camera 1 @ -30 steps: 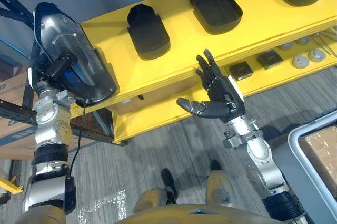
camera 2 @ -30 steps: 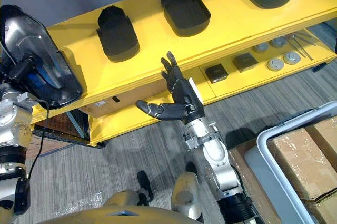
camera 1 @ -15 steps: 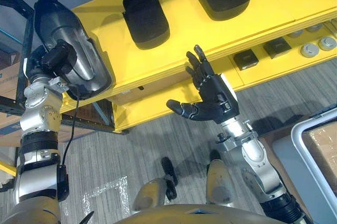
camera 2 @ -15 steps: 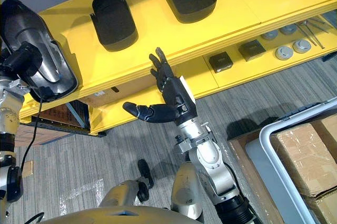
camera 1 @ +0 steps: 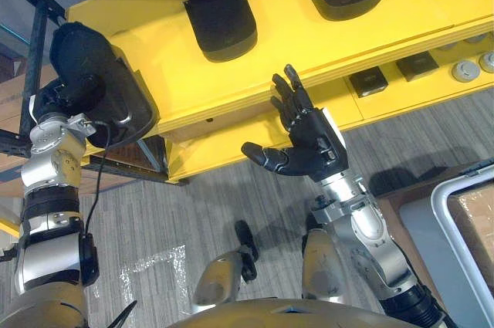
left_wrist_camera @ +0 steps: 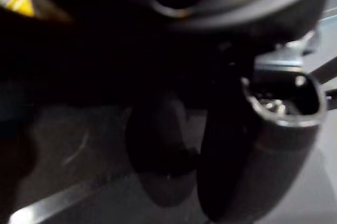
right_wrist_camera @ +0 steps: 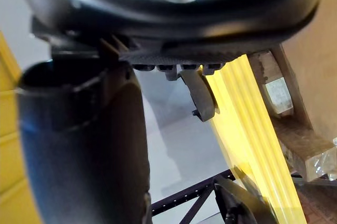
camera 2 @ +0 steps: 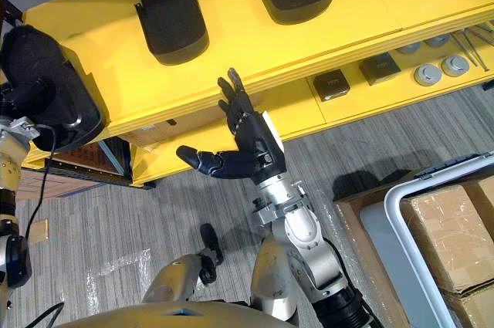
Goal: Walk over and take three plastic housings, then place them on the shelf
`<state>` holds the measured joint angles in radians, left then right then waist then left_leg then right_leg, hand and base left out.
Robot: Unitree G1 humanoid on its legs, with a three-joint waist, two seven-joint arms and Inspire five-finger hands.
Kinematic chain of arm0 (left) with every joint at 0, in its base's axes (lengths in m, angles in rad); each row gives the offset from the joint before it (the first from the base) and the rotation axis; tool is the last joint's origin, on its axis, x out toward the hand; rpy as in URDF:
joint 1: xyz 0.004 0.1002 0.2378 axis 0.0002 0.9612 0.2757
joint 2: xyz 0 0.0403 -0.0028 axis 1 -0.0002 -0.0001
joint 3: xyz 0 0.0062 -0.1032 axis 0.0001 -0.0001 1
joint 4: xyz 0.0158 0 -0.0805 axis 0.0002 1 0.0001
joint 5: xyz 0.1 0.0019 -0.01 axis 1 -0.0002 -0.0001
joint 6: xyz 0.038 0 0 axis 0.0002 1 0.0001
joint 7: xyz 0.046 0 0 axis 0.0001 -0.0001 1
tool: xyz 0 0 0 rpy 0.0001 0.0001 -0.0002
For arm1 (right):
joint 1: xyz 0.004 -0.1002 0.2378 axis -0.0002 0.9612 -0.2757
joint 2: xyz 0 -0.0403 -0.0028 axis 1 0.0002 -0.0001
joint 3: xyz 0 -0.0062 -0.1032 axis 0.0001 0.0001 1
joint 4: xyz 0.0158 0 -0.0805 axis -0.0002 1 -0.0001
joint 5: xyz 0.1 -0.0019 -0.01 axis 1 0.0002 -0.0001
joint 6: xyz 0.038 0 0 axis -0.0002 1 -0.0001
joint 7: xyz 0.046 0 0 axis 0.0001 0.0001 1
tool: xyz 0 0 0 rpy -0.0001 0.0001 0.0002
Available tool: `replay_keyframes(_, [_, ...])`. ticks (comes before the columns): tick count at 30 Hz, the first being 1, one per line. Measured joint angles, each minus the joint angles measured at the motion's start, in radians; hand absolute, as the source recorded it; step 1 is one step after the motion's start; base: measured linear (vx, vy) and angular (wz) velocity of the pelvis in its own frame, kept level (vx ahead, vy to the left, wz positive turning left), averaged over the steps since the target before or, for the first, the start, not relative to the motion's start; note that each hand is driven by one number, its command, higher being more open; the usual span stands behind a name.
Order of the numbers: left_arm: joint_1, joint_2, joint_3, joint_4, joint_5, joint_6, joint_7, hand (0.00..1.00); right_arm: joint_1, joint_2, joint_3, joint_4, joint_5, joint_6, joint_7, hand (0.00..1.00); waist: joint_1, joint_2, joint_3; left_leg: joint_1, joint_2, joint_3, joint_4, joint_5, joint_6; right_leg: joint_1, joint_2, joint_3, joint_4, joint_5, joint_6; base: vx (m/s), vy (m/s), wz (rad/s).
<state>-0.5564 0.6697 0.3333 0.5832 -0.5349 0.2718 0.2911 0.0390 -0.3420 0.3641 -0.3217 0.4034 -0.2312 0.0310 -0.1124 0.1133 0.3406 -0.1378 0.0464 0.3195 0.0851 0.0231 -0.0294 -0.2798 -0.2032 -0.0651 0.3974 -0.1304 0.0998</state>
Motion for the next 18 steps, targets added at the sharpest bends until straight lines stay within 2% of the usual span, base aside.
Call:
replay_keyframes(6, [-0.079, 0.008, -0.002, 0.005, 0.035, -0.002, 0.029, 1.00, -0.004, 0.000, -0.001, 0.000, 0.007, 0.000, 0.000, 1.00, 0.000, -0.017, 0.015, -0.030, 0.008, 0.002, 0.039, -0.013, 0.003, -0.011, 0.001, -0.002, 0.005, 0.000, 0.000, 0.00, 0.000, 0.03])
replay_keyframes(10, [-0.124, 0.008, -0.012, 0.005, 0.035, -0.032, 0.063, 1.00, -0.021, 0.000, -0.001, 0.000, 0.007, 0.000, 0.002, 1.00, 0.000, -0.023, 0.038, -0.038, 0.009, 0.005, 0.050, -0.015, 0.002, -0.020, 0.001, 0.002, 0.014, 0.000, 0.000, 0.00, 0.000, 0.00])
replay_keyframes(14, [-0.182, 0.010, -0.062, 0.004, 0.035, -0.130, 0.103, 1.00, -0.053, 0.000, -0.001, -0.003, 0.017, -0.001, 0.046, 1.00, 0.001, -0.032, 0.064, -0.082, 0.015, 0.004, 0.079, -0.018, 0.004, -0.059, 0.001, 0.006, 0.038, -0.001, -0.002, -0.02, -0.010, 0.04])
replay_keyframes(18, [-0.228, 0.010, -0.133, -0.016, 0.037, -0.203, 0.125, 1.00, -0.091, 0.002, 0.021, -0.025, 0.016, -0.001, 0.078, 1.00, 0.003, -0.042, 0.079, -0.102, 0.018, -0.001, 0.091, -0.018, 0.004, -0.071, 0.000, -0.002, 0.046, -0.001, -0.003, -0.01, -0.007, 0.09])
